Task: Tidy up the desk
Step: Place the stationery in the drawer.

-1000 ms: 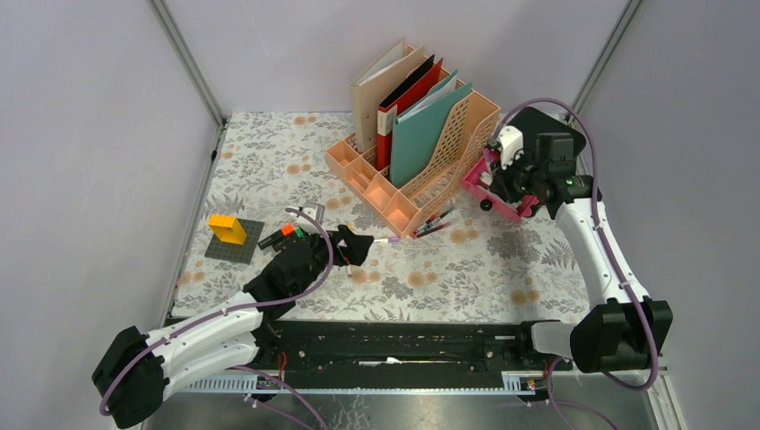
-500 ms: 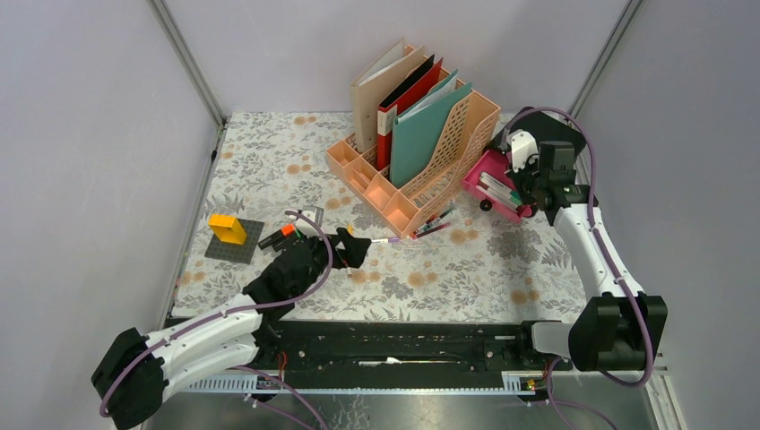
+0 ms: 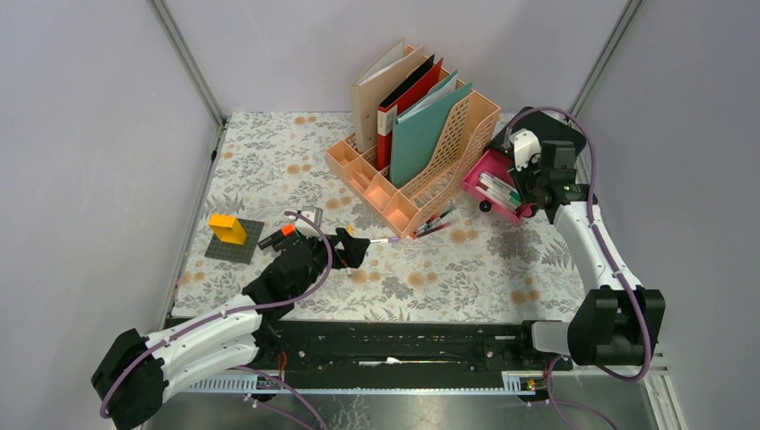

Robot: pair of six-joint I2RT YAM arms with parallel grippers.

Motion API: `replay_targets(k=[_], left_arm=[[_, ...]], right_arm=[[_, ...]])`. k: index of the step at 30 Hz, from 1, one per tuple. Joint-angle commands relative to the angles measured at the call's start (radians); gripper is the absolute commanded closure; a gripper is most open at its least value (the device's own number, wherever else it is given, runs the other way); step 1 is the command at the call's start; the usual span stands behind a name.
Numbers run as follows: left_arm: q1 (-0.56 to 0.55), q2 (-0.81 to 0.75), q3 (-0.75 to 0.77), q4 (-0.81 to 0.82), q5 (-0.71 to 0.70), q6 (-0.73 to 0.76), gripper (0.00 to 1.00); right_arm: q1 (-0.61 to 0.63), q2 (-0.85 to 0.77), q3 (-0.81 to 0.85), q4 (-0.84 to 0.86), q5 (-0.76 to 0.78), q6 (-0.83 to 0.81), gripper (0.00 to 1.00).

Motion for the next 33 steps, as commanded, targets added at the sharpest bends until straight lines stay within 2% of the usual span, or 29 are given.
replay_targets(k=[1, 5, 16, 23, 27, 29, 33], left_arm=[[0.006, -0.014, -0.009, 0.033, -0.013, 0.016, 0.01], [0.007, -0.007, -0.006, 0.032, -0.004, 0.017, 0.01], [0.037, 0.083, 0.016, -0.022, 0.064, -0.041, 0.01], [0.049, 0.160, 0.058, -0.088, 0.070, -0.063, 0.01], [0.056, 0.216, 0.097, -0.141, 0.047, -0.083, 0.02], [0.058, 0.247, 0.118, -0.174, 0.041, -0.085, 0.07], [0.060, 0.320, 0.175, -0.257, 0.000, -0.090, 0.28]], right_arm=[[-0.021, 0.002, 0.003, 0.025, 0.023, -0.004, 0.59], [-0.023, -0.008, 0.003, 0.024, 0.001, 0.005, 0.57], [-0.041, -0.046, 0.018, -0.024, -0.221, 0.029, 0.51], [-0.045, -0.057, 0.059, -0.114, -0.518, 0.022, 0.48], [-0.045, -0.058, 0.068, -0.134, -0.581, 0.022, 0.48], [-0.046, -0.059, 0.073, -0.140, -0.596, 0.024, 0.48], [-0.045, -0.059, 0.076, -0.146, -0.613, 0.024, 0.48]])
